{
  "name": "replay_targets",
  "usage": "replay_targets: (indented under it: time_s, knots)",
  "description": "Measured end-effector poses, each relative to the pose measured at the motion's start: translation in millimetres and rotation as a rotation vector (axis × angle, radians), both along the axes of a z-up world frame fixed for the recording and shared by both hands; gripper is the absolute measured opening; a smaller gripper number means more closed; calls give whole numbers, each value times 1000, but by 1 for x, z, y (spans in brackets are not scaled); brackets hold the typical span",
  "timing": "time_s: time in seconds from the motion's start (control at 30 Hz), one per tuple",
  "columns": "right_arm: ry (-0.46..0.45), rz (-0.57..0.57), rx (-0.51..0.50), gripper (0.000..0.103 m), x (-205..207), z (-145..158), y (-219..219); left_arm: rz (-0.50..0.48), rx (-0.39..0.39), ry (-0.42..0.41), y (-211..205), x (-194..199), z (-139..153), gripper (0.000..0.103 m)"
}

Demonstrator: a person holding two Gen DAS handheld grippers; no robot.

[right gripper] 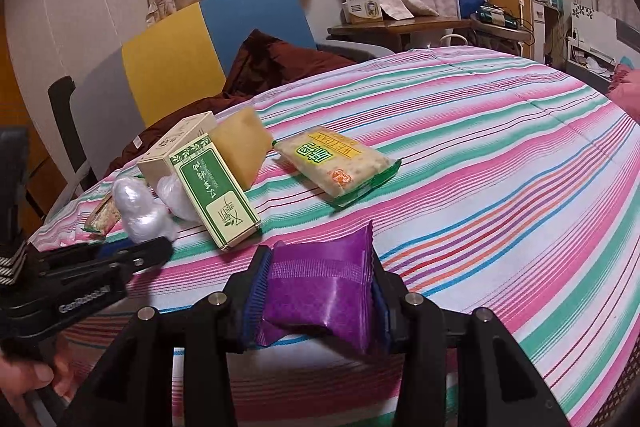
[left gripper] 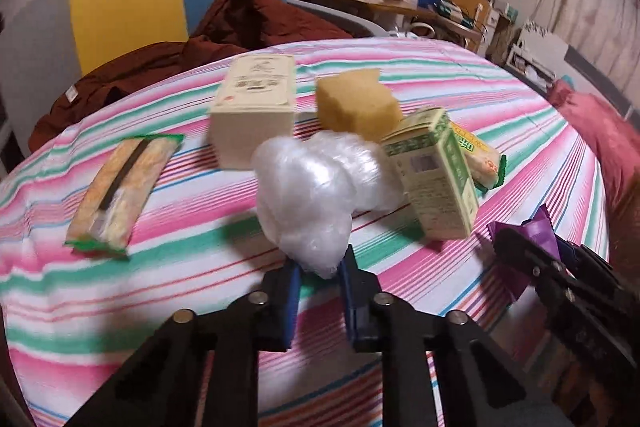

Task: Organize objects
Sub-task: 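Grasp the white plastic bag with the left gripper while the right gripper holds the purple packet, then carry the white plastic bag in the left gripper over the gold tray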

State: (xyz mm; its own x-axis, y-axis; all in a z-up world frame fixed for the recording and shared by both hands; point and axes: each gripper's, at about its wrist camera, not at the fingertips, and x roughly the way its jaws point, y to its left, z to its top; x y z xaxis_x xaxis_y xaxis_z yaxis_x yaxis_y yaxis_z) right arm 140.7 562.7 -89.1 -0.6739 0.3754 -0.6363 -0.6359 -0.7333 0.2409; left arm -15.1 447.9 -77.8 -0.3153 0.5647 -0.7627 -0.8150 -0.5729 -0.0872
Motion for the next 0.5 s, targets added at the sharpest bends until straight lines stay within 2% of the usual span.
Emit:
replay_targets:
  time_s: [0.3, 0.5]
  knots:
    - [-23, -10, 39, 45, -2, 3, -5, 110, 81, -20, -61, -1, -2, 16]
    - [39, 73, 113, 44, -1, 13, -20, 152, 117, -22, -88, 2, -4, 16]
